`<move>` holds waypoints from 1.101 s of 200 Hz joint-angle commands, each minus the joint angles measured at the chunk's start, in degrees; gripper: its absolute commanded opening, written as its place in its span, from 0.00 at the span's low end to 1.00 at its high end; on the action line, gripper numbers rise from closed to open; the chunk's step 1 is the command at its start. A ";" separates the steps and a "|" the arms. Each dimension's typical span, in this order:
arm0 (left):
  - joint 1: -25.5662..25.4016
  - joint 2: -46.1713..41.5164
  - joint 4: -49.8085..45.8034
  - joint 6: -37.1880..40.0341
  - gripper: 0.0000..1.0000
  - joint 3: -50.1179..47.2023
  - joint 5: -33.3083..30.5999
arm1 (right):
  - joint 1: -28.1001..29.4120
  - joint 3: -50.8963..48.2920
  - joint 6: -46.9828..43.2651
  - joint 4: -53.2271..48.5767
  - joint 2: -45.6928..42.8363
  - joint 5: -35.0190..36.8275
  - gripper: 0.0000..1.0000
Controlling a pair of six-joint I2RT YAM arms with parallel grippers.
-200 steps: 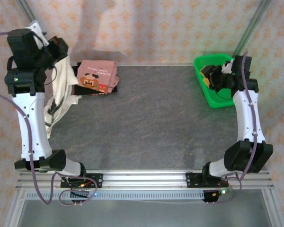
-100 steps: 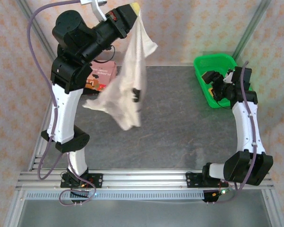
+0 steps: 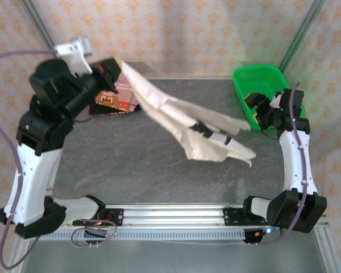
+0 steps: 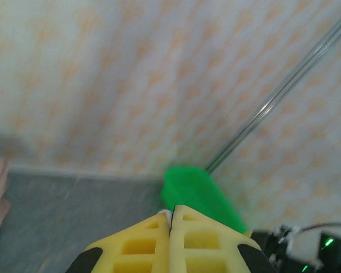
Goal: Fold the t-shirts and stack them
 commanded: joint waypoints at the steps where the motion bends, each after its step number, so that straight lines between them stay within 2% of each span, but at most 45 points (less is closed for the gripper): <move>1: 0.31 -2.70 0.36 -3.31 0.00 -17.06 -1.82 | 0.53 -3.75 -0.78 -1.70 -1.20 1.23 0.81; 17: 0.12 -6.93 -2.55 -4.84 0.00 -27.82 -5.96 | 2.29 -6.00 -1.47 -2.68 -0.85 1.47 0.80; 35: 0.20 -10.32 -5.04 -4.93 0.00 -34.87 -8.80 | 5.12 -7.85 -1.89 -6.49 1.53 1.13 0.78; 81: 0.21 -13.87 -4.81 -6.68 0.00 -43.19 -8.88 | 14.31 -13.21 -2.01 -11.17 5.05 2.25 0.71; 93: 0.23 -14.21 -5.04 -6.76 0.00 -43.84 -9.23 | 15.86 -13.56 -2.64 -14.34 5.66 5.43 0.67; 121: 0.22 -15.16 -4.69 -6.78 0.00 -45.07 -9.51 | 15.11 -16.35 -4.64 -15.68 5.26 14.14 0.61; 146: 0.27 -15.36 -5.34 -6.43 0.00 -44.93 -9.24 | 11.66 -18.13 -5.93 -11.74 5.11 16.39 0.58; 159: 0.28 -15.79 -5.54 -6.34 0.00 -44.91 -9.41 | 9.30 -19.00 -6.89 -9.29 5.23 16.28 0.57; 174: 0.29 -16.39 -5.52 -6.40 0.00 -45.31 -9.62 | 7.20 -20.15 -7.26 -4.69 6.70 12.56 0.55; 220: 0.28 -16.94 -6.09 -6.51 0.00 -45.21 -9.81 | 6.59 -21.20 -4.60 6.99 12.82 6.59 0.46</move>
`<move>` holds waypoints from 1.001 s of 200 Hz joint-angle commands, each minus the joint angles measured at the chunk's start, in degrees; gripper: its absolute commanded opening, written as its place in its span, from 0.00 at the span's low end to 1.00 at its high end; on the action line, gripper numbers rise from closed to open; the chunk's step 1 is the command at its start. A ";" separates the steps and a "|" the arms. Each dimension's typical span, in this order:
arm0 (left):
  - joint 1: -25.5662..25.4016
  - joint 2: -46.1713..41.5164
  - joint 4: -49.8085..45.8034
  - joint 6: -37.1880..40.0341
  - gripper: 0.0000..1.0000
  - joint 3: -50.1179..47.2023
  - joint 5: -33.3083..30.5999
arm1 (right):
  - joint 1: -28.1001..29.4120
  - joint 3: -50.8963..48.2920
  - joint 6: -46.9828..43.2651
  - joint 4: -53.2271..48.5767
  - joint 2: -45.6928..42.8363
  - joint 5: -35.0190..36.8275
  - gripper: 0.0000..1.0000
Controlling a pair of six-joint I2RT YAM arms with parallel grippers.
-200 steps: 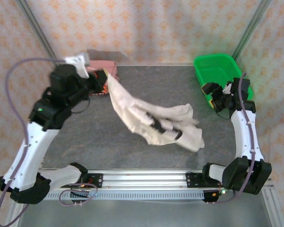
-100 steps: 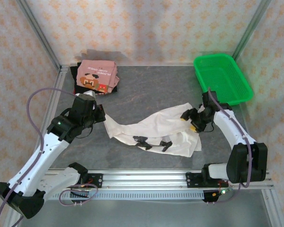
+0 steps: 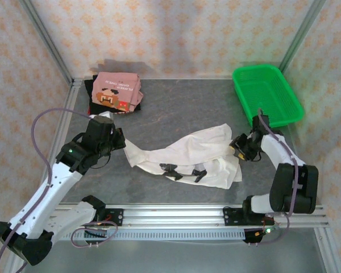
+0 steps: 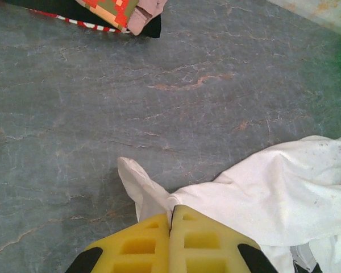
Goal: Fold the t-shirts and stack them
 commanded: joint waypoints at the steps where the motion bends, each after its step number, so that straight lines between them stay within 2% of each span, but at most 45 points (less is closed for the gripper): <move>1: 0.28 -0.77 -0.69 -0.81 0.00 -0.26 -1.92 | -0.32 -1.22 0.91 8.12 2.80 -3.36 0.46; 91: 0.32 -2.25 -1.70 -1.69 0.00 -1.35 -3.23 | -0.95 -4.15 0.82 10.11 4.18 -4.05 0.34; 100: 0.30 -2.26 -1.74 -1.66 0.00 -1.43 -3.32 | -0.97 -4.19 0.99 10.21 4.04 -3.89 0.30; 116: 0.29 -2.35 -1.97 -1.53 0.00 -1.42 -3.44 | -1.08 -3.61 1.33 9.82 3.62 -4.56 0.16; 143: 0.30 -2.58 -2.90 -1.10 0.00 -0.65 -4.06 | -1.10 0.32 1.27 4.71 -0.98 -3.01 0.00; 173: 0.56 -3.31 -3.45 -0.25 0.00 0.41 -5.50 | -1.24 8.03 -1.30 -5.59 -4.85 -0.09 0.00; 200: 2.25 -2.52 -3.53 1.30 0.00 5.58 -7.28 | -1.85 15.80 -0.32 -11.18 -9.48 0.89 0.00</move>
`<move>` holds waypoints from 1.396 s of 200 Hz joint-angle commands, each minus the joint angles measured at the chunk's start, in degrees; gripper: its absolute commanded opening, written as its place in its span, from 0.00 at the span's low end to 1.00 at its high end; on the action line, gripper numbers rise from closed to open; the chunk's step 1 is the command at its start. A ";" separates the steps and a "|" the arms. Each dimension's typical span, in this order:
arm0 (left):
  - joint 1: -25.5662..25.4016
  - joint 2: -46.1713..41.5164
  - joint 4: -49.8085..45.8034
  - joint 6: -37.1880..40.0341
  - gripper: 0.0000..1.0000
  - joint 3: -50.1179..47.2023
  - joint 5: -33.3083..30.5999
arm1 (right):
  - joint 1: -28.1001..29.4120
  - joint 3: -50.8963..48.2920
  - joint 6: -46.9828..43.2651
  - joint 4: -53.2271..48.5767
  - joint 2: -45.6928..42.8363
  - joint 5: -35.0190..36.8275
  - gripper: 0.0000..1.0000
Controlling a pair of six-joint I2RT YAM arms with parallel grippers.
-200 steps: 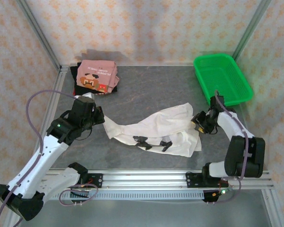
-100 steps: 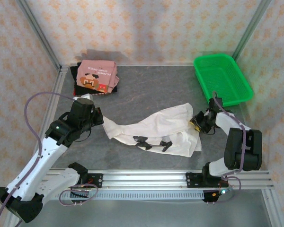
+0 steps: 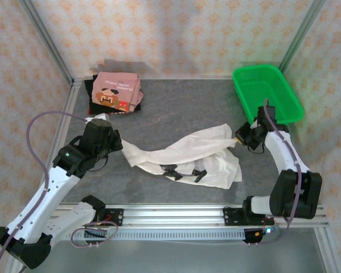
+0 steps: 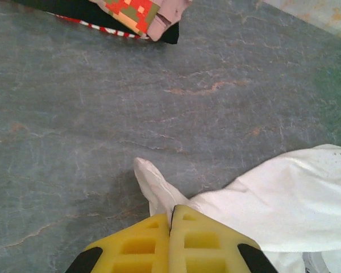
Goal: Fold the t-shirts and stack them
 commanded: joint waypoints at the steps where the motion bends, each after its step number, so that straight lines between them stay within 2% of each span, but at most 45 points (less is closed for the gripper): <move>1: 1.86 -0.14 -1.27 2.15 0.00 5.88 -3.99 | -1.03 6.81 -0.21 -7.97 -4.83 2.63 0.00; 43: 6.23 10.34 -1.62 9.38 0.00 27.08 -4.32 | -1.99 29.49 4.27 -8.20 -4.32 -1.07 0.00; 74: 9.58 20.68 -3.73 13.79 0.00 48.69 -2.97 | -4.17 52.86 7.18 -8.48 3.05 -4.35 0.00; 100: 11.41 27.67 -6.00 16.60 0.00 66.28 -2.84 | -8.31 71.69 12.00 -8.45 9.44 -7.85 0.00; 126: 11.76 32.36 -7.51 18.99 0.00 79.17 -2.56 | -12.52 83.90 18.86 -5.78 13.98 -12.47 0.00; 141: 11.74 32.86 -6.80 20.04 0.00 82.54 -2.14 | -14.87 86.34 23.73 -2.07 14.79 -14.98 0.00; 168: 11.72 31.45 -4.48 21.56 0.00 82.64 -1.26 | -17.50 86.26 29.25 2.72 14.23 -18.42 0.00; 222: 11.71 33.05 -1.60 23.33 0.00 80.89 1.67 | -18.84 80.77 29.73 5.84 13.55 -20.12 0.00; 247: 11.90 36.80 1.09 23.18 0.00 81.54 4.11 | -18.85 78.54 29.42 8.43 15.47 -20.91 0.00; 279: 12.24 44.22 3.30 22.08 0.00 87.04 7.85 | -18.88 79.53 29.69 11.49 20.36 -22.74 0.00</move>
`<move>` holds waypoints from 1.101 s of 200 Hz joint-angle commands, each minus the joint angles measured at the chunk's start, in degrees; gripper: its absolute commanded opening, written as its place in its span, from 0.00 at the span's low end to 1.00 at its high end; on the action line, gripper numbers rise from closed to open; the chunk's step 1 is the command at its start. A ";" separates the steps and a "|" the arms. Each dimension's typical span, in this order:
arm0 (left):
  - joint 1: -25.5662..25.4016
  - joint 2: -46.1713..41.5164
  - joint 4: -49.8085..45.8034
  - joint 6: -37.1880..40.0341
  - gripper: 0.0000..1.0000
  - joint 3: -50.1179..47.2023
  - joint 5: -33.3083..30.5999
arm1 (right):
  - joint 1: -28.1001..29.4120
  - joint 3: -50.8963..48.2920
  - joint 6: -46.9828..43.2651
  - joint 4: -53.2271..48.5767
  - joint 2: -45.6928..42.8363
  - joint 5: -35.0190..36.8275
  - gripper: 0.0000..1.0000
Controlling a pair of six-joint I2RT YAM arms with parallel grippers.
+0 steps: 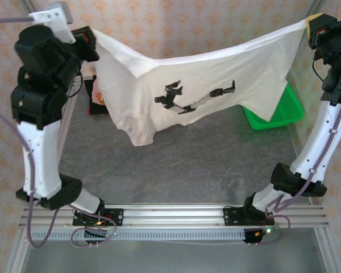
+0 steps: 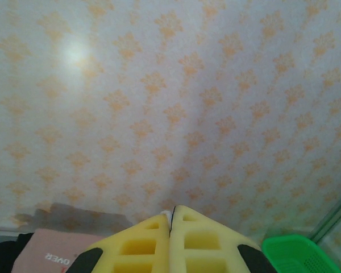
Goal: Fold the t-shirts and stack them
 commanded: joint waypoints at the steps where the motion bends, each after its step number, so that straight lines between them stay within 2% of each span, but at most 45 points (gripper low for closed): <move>1: 1.12 4.91 4.83 -0.03 0.00 4.01 3.77 | -0.50 0.91 2.24 5.97 2.95 -2.52 0.00; 61: 4.94 16.96 8.83 -4.40 0.00 19.42 10.67 | -0.56 11.46 2.68 5.87 12.95 -4.73 0.00; 84: 6.39 17.12 11.50 -4.76 0.00 19.75 11.54 | -1.22 16.49 3.60 4.95 15.31 -5.14 0.00; 119: 10.38 16.24 14.59 -6.61 0.00 19.75 14.75 | -3.59 16.27 4.48 5.09 14.67 -5.62 0.00; 153: 11.53 15.10 12.62 -3.89 0.00 18.76 19.21 | -4.44 11.71 -4.37 -3.20 10.93 -5.29 0.00; 177: 11.52 12.72 9.74 -2.12 0.00 14.89 22.26 | -5.02 -2.21 -7.80 -1.83 4.16 -5.57 0.00; 193: 11.52 10.01 5.95 -1.16 0.00 10.07 22.44 | -5.22 -6.72 -12.63 -6.50 1.52 -5.76 0.00; 207: 11.37 5.23 5.31 -1.24 0.00 0.72 22.70 | -5.22 -11.86 -17.02 -10.88 -1.31 -4.99 0.00; 220: 11.18 -1.19 6.12 -1.07 0.00 -12.10 21.39 | -5.22 -17.62 -20.64 -15.34 -4.58 -2.19 0.00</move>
